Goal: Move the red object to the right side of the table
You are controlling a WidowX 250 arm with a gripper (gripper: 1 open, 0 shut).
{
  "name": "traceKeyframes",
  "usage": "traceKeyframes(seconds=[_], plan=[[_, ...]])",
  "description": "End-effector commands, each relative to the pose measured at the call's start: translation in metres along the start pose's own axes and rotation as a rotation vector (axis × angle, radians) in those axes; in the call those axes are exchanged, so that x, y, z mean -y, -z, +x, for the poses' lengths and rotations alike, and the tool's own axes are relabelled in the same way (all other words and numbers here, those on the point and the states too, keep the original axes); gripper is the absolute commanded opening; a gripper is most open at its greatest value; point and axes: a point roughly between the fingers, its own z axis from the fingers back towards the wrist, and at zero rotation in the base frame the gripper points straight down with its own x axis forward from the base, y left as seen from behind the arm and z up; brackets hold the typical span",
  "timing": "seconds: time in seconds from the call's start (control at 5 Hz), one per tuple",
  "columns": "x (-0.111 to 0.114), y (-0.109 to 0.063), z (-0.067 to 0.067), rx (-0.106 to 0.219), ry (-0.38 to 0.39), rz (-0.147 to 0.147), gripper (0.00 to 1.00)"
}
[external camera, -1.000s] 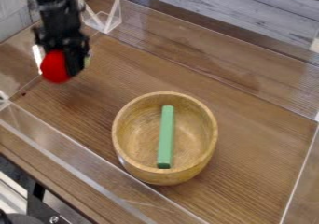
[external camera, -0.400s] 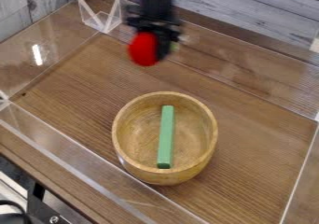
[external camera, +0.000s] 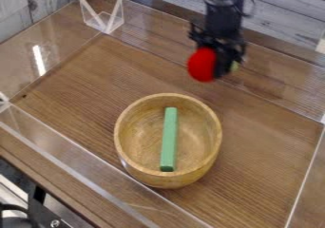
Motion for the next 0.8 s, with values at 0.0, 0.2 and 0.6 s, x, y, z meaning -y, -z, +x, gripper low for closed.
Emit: traceKeyframes(seconds=[0.0,0.2,0.6], plan=[[0.030,-0.008,0.020,0.070,0.056,0.021,0.00],[0.054,-0.017,0.030,0.096,0.019,0.041,0.00],[0.072,-0.015,0.036,0.112,-0.069,0.055,0.00]])
